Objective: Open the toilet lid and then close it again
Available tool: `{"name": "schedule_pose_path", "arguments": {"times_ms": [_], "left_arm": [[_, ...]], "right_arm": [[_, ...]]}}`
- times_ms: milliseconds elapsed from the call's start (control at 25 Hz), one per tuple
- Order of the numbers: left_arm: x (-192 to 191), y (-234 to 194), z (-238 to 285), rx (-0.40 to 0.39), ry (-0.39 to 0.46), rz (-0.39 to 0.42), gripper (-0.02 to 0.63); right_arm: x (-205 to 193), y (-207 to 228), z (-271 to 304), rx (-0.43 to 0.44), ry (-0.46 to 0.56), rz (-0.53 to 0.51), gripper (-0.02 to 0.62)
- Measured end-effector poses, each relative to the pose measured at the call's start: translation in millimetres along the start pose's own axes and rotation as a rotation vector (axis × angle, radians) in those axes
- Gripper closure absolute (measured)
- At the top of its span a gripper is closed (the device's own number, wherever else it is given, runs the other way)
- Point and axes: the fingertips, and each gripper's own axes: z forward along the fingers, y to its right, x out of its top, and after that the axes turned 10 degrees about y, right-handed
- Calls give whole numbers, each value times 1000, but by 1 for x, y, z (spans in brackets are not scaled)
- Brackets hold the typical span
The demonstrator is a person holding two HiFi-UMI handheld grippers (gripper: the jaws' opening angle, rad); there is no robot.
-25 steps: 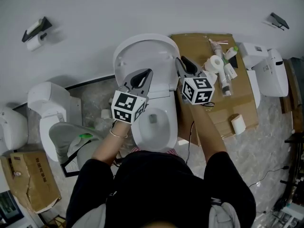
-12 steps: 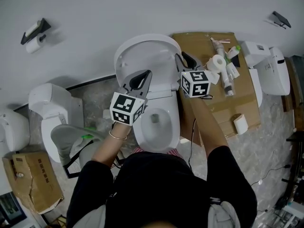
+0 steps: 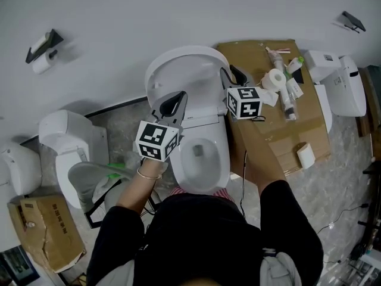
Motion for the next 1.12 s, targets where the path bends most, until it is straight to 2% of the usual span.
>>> {"name": "schedule_pose_path", "arguments": {"times_ms": [240, 720, 960, 1120], "left_arm": [[-7, -4, -3, -4, -18, -10, 603], [-8, -18, -11, 13, -17, -36, 601], [-8, -25, -13, 23, -13, -41, 601], [-8, -23, -10, 20, -5, -62, 601]], "right_arm": [[-7, 7, 12, -35, -34, 18, 482], [-15, 16, 28, -55, -81, -39, 482], [-14, 18, 28, -52, -48, 45, 485], [-14, 18, 27, -37, -65, 34, 497]]}}
